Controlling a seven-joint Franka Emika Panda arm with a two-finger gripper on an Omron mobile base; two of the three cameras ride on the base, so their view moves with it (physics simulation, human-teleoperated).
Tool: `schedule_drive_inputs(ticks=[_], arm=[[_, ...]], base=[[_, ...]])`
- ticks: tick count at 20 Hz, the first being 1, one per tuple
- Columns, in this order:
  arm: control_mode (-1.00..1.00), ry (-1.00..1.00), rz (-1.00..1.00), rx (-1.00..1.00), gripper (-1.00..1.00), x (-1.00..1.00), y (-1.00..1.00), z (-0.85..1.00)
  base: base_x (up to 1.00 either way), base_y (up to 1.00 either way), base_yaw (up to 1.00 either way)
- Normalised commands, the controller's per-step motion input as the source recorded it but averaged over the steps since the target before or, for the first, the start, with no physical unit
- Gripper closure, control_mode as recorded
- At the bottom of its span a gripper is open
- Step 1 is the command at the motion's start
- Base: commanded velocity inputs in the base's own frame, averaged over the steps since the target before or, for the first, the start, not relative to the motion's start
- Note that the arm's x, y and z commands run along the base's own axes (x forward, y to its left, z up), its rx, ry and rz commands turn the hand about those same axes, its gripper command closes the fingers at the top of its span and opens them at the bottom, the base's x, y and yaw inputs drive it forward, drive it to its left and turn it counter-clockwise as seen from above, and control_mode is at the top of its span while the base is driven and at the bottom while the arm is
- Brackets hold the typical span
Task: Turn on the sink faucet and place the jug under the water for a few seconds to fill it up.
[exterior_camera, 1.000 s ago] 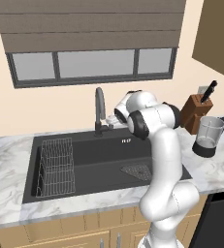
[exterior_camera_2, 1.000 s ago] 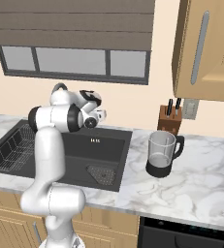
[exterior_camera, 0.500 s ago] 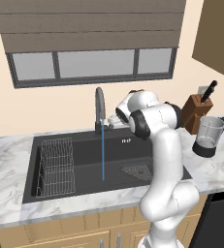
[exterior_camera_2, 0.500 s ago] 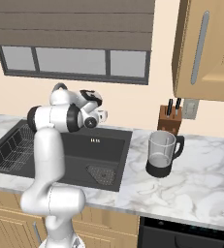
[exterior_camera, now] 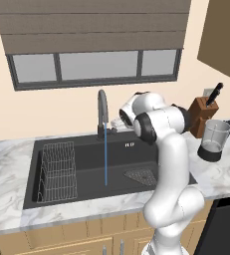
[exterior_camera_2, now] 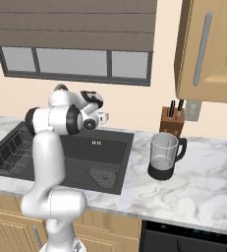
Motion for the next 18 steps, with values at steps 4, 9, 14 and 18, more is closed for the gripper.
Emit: schedule_drive_inputs(ticks=[4, 9, 14, 18], arm=[[-1.0, 0.0, 0.0, 0.01, -1.0, -0.39, -0.94, 0.59], [-1.0, -0.02, 0.01, 0.03, -1.0, -0.3, -0.77, 0.8], [-1.0, -0.01, 0.0, 0.04, -1.0, -0.21, -0.6, 0.58], [-1.0, 0.01, 0.05, 0.01, -1.0, -0.5, -0.29, 0.34]], base=[[0.0, 0.0, 0.0], [0.0, 0.0, 0.0], [0.0, 0.0, 0.0], [0.0, 0.0, 0.0]])
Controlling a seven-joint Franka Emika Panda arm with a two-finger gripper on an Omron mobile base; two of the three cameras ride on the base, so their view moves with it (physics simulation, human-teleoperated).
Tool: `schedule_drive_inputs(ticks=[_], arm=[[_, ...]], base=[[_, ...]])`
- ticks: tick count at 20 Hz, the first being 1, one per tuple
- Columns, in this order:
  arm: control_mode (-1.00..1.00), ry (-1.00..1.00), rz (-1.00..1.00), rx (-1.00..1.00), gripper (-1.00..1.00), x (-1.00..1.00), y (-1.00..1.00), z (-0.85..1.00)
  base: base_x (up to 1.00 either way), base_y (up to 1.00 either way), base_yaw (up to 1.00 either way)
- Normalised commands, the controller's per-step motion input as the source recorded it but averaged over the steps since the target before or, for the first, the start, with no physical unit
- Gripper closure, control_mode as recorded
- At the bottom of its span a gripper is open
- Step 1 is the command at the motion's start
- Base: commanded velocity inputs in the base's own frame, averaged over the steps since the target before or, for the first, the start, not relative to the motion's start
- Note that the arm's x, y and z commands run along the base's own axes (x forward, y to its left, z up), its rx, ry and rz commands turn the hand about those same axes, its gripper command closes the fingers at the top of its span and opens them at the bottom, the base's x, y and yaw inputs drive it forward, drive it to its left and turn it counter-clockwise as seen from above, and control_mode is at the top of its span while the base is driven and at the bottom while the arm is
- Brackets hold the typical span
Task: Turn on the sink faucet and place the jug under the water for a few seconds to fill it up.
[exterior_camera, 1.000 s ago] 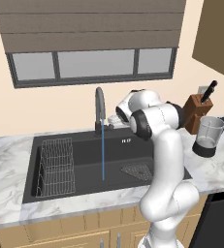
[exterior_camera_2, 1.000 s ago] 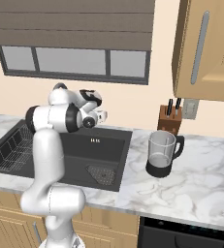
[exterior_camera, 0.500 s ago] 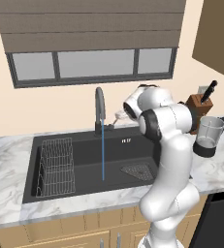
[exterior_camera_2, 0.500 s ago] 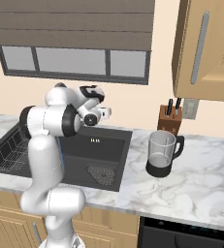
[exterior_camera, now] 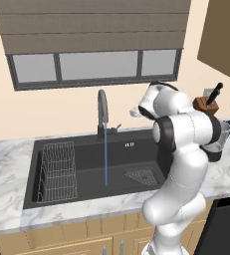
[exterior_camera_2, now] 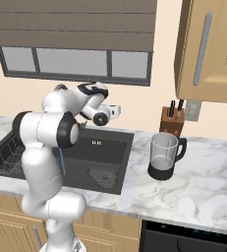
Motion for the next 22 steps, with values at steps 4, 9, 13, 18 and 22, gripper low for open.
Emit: schedule_drive_inputs(ticks=[4, 9, 13, 18, 22], arm=[[-1.0, 0.06, 0.1, 0.0, -1.0, -0.59, -0.07, 0.48], [-1.0, 0.07, 0.12, 0.0, -1.0, -0.68, -0.08, 0.53], [-1.0, 0.03, 0.12, 0.0, -1.0, -0.73, -0.22, 0.46], [-1.0, 0.0, 0.08, 0.03, -1.0, -0.6, -0.48, 0.37], [-1.0, 0.0, 0.12, 0.0, -1.0, -0.55, -0.53, 0.3]], base=[[0.0, 0.0, 0.0], [0.0, 0.0, 0.0], [0.0, 0.0, 0.0], [0.0, 0.0, 0.0], [0.0, 0.0, 0.0]])
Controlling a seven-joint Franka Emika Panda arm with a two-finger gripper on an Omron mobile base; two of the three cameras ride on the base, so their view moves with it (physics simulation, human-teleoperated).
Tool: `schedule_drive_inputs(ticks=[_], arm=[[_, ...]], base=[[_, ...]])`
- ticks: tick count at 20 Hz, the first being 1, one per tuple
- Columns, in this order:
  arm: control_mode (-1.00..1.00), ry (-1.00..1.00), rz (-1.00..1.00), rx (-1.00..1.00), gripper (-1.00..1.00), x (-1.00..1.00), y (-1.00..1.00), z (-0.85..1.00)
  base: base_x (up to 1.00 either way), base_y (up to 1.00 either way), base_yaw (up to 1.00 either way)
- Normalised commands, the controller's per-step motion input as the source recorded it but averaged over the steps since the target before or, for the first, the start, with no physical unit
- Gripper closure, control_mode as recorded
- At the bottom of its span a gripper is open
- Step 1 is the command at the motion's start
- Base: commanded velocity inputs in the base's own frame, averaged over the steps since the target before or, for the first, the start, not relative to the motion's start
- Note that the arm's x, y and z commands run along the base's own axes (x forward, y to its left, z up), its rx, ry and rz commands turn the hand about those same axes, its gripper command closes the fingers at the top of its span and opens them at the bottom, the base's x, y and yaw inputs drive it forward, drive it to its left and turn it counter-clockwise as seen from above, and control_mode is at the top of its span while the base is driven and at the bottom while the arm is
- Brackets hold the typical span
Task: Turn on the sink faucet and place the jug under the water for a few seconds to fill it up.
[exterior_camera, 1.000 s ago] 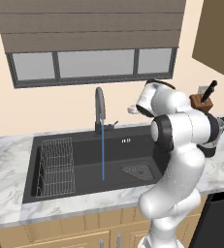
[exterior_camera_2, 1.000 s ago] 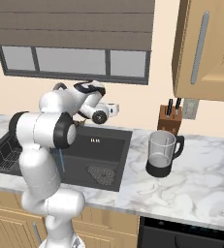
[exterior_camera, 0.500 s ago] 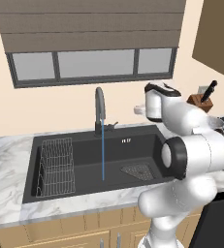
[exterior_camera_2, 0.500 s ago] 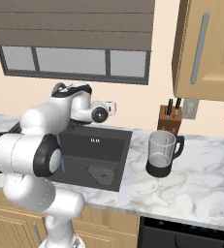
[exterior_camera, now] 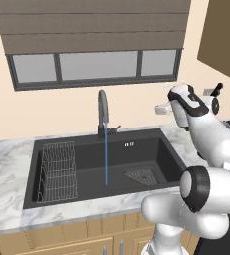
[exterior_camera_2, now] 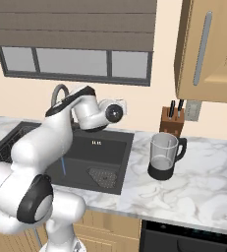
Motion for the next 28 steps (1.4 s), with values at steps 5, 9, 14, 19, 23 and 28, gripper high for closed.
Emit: schedule_drive_inputs(ticks=[5, 9, 14, 19, 23, 28], arm=[[-1.0, 0.0, 0.21, -0.04, -1.0, -0.58, -0.45, 0.1], [-1.0, 0.01, 0.26, -0.14, -1.0, -0.61, -0.36, 0.0], [-1.0, 0.0, 0.26, -0.2, -1.0, -0.63, -0.36, 0.0], [-1.0, 0.0, 0.22, -0.21, -1.0, -0.39, -0.45, -0.11], [-1.0, 0.0, 0.1, -0.16, -1.0, -0.09, -0.55, -0.49], [-1.0, 0.0, 0.04, -0.09, -1.0, 0.0, -0.68, -0.65]], base=[[0.0, 0.0, 0.0], [0.0, 0.0, 0.0], [0.0, 0.0, 0.0], [0.0, 0.0, 0.0], [0.0, 0.0, 0.0], [0.0, 0.0, 0.0]])
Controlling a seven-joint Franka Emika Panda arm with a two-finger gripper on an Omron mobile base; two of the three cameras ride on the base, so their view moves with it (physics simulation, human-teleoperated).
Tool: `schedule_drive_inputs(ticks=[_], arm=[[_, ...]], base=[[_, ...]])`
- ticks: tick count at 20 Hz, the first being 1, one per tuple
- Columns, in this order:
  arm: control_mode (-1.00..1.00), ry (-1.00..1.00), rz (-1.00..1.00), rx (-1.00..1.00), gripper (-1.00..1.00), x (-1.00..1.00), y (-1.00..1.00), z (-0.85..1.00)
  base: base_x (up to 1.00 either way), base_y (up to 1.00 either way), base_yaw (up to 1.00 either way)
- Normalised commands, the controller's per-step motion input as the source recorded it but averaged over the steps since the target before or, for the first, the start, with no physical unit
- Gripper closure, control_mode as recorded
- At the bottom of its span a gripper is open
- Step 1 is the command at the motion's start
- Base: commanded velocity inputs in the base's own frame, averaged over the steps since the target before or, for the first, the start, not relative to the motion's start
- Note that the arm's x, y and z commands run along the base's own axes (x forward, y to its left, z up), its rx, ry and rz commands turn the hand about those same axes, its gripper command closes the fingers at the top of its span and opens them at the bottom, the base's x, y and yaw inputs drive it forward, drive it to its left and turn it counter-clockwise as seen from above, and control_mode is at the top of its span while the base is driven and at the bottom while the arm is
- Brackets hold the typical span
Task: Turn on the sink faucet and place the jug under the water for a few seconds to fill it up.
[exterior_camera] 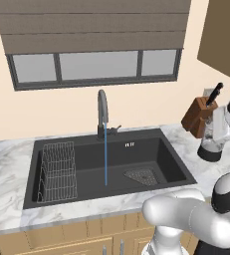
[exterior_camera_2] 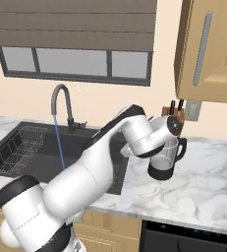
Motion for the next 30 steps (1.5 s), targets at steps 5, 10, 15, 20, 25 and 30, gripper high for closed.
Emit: schedule_drive_inputs(ticks=[5, 10, 15, 20, 25, 30], arm=[[-1.0, -0.01, 0.01, 0.0, -1.0, -0.03, -0.86, -0.53], [-1.0, -0.05, 0.0, 0.02, -1.0, -0.02, -0.77, -0.07], [-1.0, -0.15, 0.0, 0.07, -1.0, 0.0, -0.4, 0.0], [-1.0, -0.16, 0.0, 0.07, -1.0, 0.0, -0.28, 0.0], [-1.0, -0.04, 0.0, 0.09, -1.0, 0.02, -0.3, 0.0], [-1.0, 0.0, 0.02, 0.1, -1.0, 0.15, -0.37, 0.0]], base=[[0.0, 0.0, 0.0], [0.0, 0.0, 0.0], [0.0, 0.0, 0.0], [0.0, 0.0, 0.0], [0.0, 0.0, 0.0], [0.0, 0.0, 0.0]])
